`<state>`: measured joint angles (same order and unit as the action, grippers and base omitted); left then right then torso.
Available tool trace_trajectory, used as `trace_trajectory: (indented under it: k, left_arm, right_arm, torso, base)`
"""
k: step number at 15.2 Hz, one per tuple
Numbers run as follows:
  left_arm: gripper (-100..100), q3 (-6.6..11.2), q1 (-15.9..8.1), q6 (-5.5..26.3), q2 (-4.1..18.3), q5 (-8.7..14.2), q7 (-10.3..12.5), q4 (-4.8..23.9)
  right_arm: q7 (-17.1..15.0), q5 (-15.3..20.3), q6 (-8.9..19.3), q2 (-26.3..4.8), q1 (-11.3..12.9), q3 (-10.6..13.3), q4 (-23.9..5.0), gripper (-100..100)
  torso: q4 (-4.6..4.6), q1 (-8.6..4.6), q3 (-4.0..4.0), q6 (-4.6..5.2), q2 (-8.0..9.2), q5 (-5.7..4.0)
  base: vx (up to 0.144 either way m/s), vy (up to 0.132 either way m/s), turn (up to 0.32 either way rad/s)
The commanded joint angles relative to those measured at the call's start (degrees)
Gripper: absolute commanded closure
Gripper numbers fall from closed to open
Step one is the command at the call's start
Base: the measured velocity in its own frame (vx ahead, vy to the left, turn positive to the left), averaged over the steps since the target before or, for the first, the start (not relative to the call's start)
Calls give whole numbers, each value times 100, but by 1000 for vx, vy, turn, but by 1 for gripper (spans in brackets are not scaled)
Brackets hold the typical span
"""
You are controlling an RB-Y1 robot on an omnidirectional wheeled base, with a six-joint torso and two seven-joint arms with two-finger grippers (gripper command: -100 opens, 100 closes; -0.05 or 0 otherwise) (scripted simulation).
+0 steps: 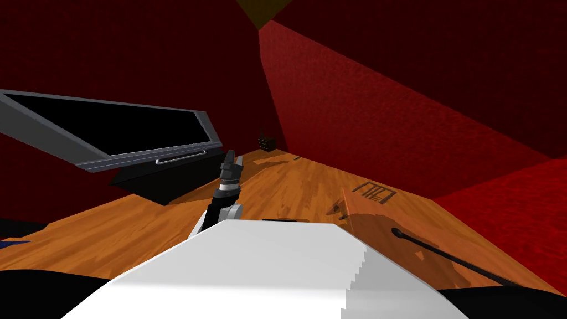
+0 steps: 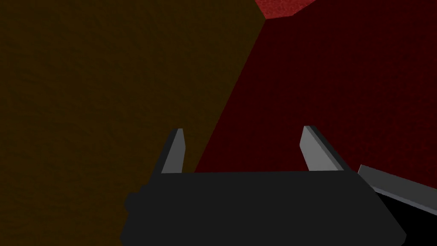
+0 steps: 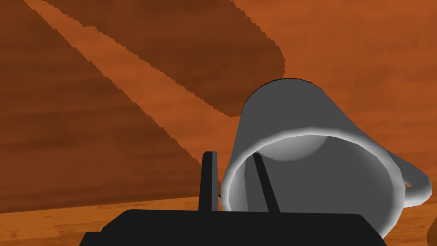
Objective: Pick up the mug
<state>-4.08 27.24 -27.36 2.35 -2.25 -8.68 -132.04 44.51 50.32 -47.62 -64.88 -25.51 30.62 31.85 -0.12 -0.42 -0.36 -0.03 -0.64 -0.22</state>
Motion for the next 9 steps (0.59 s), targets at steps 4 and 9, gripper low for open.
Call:
trace_trajectory:
  k: [4, 9]
  left_arm:
    - [0, 0, 0, 0, 0, 0, 0, 0]
    - [0, 0, 0, 0, 0, 0, 0, 0]
  right_arm:
    - [279, 486, -191, -35, 172, -273, -97, 100]
    - [450, 820, -315, -54, 301, -446, -161, 100]
  torso:
    - [2, 6, 4, 4, 5, 9]
    - [5, 13, 7, 6, 8, 17]
  base:
    - [138, 14, -294]
    - [127, 10, -254]
